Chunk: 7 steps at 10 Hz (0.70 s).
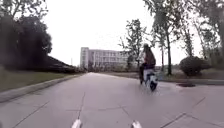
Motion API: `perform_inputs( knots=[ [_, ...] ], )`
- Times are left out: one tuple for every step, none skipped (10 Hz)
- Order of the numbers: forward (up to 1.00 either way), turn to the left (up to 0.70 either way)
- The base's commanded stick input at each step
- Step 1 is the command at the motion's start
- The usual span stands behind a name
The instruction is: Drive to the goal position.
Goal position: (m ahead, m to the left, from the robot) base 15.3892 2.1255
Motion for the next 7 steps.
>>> perform_inputs(
  knots=[
    [0.7,0.14],
    [0.7,0.14],
    [0.7,0.14],
    [0.7,0.14],
    [0.7,0.14],
    [0.7,0.07],
    [0.7,0.0]
  ],
)
